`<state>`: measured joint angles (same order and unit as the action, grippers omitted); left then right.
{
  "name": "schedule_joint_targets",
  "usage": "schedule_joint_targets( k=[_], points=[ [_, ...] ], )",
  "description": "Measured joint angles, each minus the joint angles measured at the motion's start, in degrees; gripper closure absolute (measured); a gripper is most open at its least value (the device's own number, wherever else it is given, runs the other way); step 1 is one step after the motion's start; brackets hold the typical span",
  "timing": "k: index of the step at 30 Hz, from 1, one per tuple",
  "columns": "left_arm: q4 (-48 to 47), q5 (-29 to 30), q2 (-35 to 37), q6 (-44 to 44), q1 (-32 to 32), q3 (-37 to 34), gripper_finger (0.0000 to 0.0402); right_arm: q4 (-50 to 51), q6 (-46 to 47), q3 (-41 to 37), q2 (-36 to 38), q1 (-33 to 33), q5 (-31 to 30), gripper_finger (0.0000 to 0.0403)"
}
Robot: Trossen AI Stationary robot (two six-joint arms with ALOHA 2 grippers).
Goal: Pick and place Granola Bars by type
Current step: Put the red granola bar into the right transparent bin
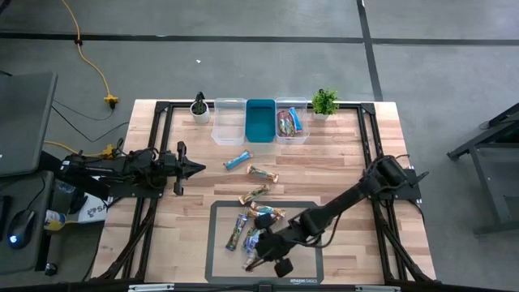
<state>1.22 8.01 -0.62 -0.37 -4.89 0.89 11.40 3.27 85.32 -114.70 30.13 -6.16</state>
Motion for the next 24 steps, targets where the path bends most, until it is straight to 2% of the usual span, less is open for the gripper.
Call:
schedule_joint_targets(
  k=[8, 13, 24],
  points=[
    [0.0, 0.0, 0.0, 0.0, 0.0, 0.0, 0.0401, -19.8, 0.7, 0.1, 4.3, 0.6, -12.8, 0.0318],
    [0.0, 0.0, 0.0, 0.0, 0.0, 0.0, 0.0401, -28.3, -3.0, 0.2, 7.3, 0.1, -21.3, 0.0318],
    [0.0, 0.0, 0.0, 0.0, 0.0, 0.0, 0.0401, -38.0, -11.7, 0.1, 12.3, -3.1, -30.3, 0.0318]
  ],
)
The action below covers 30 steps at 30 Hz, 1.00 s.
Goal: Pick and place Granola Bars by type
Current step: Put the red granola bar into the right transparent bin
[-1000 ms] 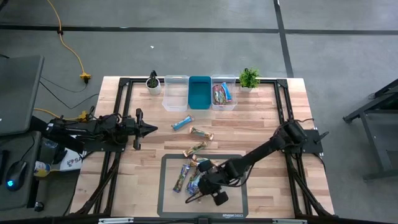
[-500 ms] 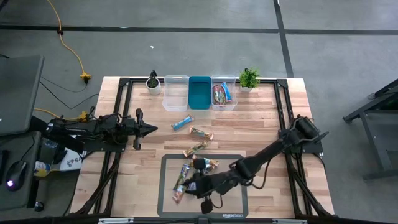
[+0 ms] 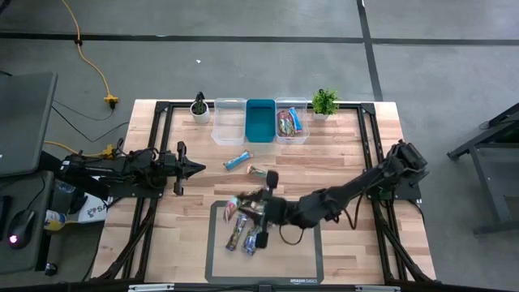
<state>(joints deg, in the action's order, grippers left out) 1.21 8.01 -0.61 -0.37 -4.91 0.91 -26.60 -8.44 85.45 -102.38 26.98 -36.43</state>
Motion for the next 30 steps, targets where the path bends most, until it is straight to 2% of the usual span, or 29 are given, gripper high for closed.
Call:
schedule_joint_targets(
  k=[5, 17, 30],
  points=[
    [0.0, 0.0, 0.0, 0.0, 0.0, 0.0, 0.0401, -2.7, -3.1, 0.0, 2.2, -1.8, -7.2, 0.0318],
    [0.0, 0.0, 0.0, 0.0, 0.0, 0.0, 0.0401, -3.1, -3.6, 0.0, 8.0, -8.3, -19.0, 0.0318],
    [0.0, 0.0, 0.0, 0.0, 0.0, 0.0, 0.0401, -2.1, -3.7, 0.0, 13.8, -17.1, -39.5, 0.0318]
  ],
)
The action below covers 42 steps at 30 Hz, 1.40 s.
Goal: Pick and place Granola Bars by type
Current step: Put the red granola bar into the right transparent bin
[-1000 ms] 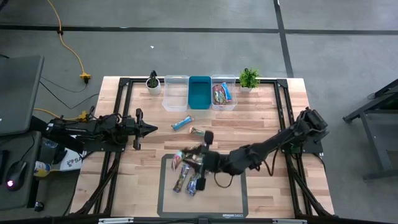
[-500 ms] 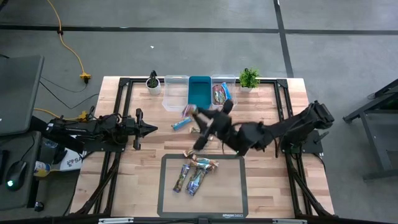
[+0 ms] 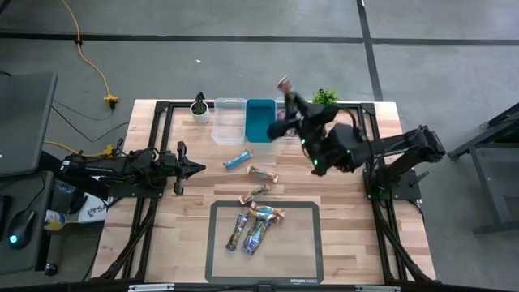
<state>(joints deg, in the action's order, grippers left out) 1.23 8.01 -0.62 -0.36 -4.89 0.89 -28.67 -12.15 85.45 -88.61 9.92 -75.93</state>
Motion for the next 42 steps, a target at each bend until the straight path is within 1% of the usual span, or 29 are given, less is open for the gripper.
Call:
schedule_joint_targets(
  k=[3, 5, 8, 11, 15, 18, 21, 24, 28, 36, 42],
  points=[
    [0.0, 0.0, 0.0, 0.0, 0.0, 0.0, 0.0401, 2.5, 0.3, 0.0, 0.1, -2.9, -4.7, 0.0318],
    [0.0, 0.0, 0.0, 0.0, 0.0, 0.0, 0.0401, 6.1, 2.7, 0.0, 0.0, -4.8, -5.9, 0.0318],
    [0.0, 0.0, 0.0, 0.0, 0.0, 0.0, 0.0401, 13.0, 11.0, 0.0, 0.0, -7.1, -5.4, 0.0318],
    [0.0, 0.0, 0.0, 0.0, 0.0, 0.0, 0.0401, 19.0, 19.1, 0.0, 0.0, -9.2, -2.6, 0.0318],
    [0.0, 0.0, 0.0, 0.0, 0.0, 0.0, 0.0401, 30.6, 34.1, 0.0, 0.0, -12.9, 5.4, 0.0318],
    [0.0, 0.0, 0.0, 0.0, 0.0, 0.0, 0.0401, 41.1, 46.9, 0.0, -0.1, -16.7, 14.6, 0.0318],
    [0.0, 0.0, 0.0, 0.0, 0.0, 0.0, 0.0401, 50.6, 55.7, 0.0, -0.7, -20.7, 24.2, 0.0318],
    [0.0, 0.0, 0.0, 0.0, 0.0, 0.0, 0.0401, 57.8, 59.9, 0.0, -1.4, -24.1, 30.8, 0.0318],
    [0.0, 0.0, 0.0, 0.0, 0.0, 0.0, 0.0401, 64.3, 64.6, 0.0, -1.5, -27.8, 37.0, 0.0318],
    [0.0, 0.0, 0.0, 0.0, 0.0, 0.0, 0.0401, 71.1, 69.8, 0.0, -2.4, -33.3, 44.8, 0.0318],
    [0.0, 0.0, 0.0, 0.0, 0.0, 0.0, 0.0401, 73.0, 74.1, 0.0, -7.4, -34.6, 49.4, 0.0318]
  ],
)
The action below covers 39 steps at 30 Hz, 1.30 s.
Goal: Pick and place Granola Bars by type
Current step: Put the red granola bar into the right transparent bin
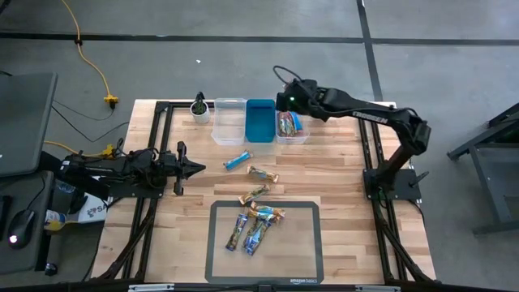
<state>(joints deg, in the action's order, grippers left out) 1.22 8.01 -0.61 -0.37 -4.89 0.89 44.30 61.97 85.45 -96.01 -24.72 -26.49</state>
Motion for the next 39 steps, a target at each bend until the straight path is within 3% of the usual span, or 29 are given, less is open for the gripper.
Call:
schedule_joint_targets(
  k=[12, 28, 39],
  points=[
    [0.0, 0.0, 0.0, 0.0, 0.0, 0.0, 0.0401, 0.0, 12.1, 0.0, -10.7, 0.0, 3.1, 0.0318],
    [0.0, 0.0, 0.0, 0.0, 0.0, 0.0, 0.0401, 5.2, 29.4, 0.0, -13.6, 0.2, 2.5, 0.0318],
    [0.0, 0.0, 0.0, 0.0, 0.0, 0.0, 0.0401, 5.9, 28.0, 0.0, -13.6, 0.3, 1.5, 0.0318]
  ],
)
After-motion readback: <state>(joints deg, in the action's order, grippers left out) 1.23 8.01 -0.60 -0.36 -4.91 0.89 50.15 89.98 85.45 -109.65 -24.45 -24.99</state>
